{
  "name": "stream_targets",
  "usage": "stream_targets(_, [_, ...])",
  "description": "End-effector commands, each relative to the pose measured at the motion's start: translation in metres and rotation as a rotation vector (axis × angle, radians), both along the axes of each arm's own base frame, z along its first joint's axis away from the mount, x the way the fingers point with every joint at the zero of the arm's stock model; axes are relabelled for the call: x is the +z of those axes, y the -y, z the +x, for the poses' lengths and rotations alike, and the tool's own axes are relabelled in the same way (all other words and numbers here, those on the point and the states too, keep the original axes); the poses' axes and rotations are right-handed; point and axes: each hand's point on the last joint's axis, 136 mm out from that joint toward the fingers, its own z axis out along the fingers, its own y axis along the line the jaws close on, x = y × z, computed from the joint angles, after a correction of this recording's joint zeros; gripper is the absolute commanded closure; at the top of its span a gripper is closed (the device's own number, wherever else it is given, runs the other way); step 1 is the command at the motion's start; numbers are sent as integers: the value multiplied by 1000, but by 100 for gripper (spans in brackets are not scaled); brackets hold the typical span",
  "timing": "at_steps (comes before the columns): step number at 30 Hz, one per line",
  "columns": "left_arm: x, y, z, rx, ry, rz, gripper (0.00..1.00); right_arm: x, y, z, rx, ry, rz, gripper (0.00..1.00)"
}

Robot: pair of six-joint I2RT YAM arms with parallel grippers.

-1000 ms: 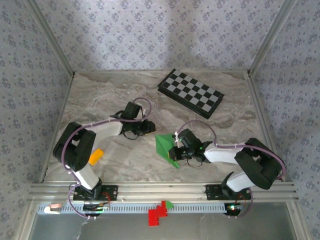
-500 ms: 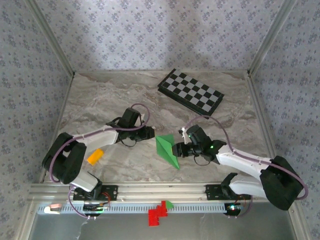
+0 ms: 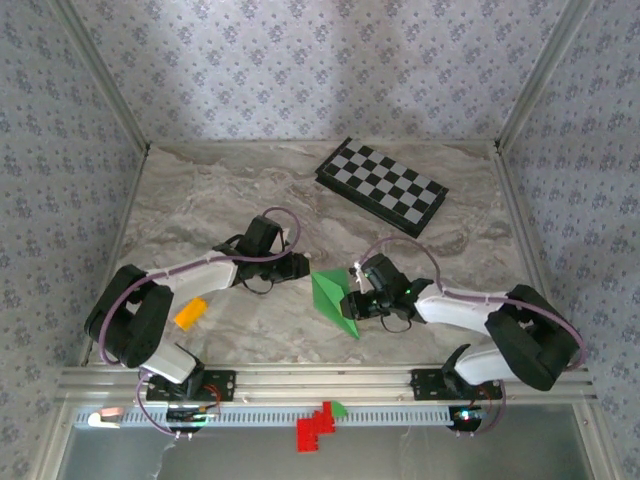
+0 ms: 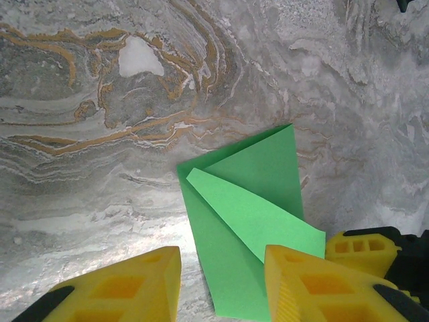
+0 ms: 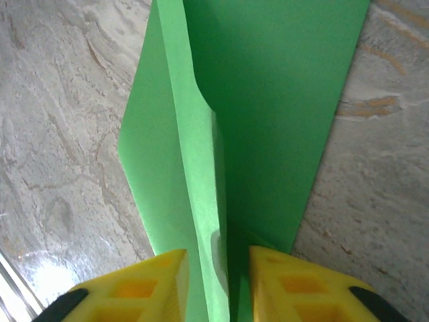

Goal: Fold a paper plane with a square sheet of paper (pick it up from the middle)
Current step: Turn over the paper at the center of the table.

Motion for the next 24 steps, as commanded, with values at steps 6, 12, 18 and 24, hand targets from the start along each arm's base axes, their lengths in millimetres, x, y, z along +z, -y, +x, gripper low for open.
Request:
stream_targets(6, [-7, -1, -1, -11, -6, 29, 63, 6, -17, 7, 28, 17, 26, 88])
stream_targets(12, [-7, -9, 1, 16, -3, 57, 63, 24, 13, 15, -35, 62, -55, 100])
stream_targets(18, [0, -29, 10, 85, 32, 44, 62, 83, 93, 32, -170, 267, -451, 100])
stream_targets(24, [11, -61, 29, 180, 62, 46, 61, 132, 117, 41, -195, 477, -876, 100])
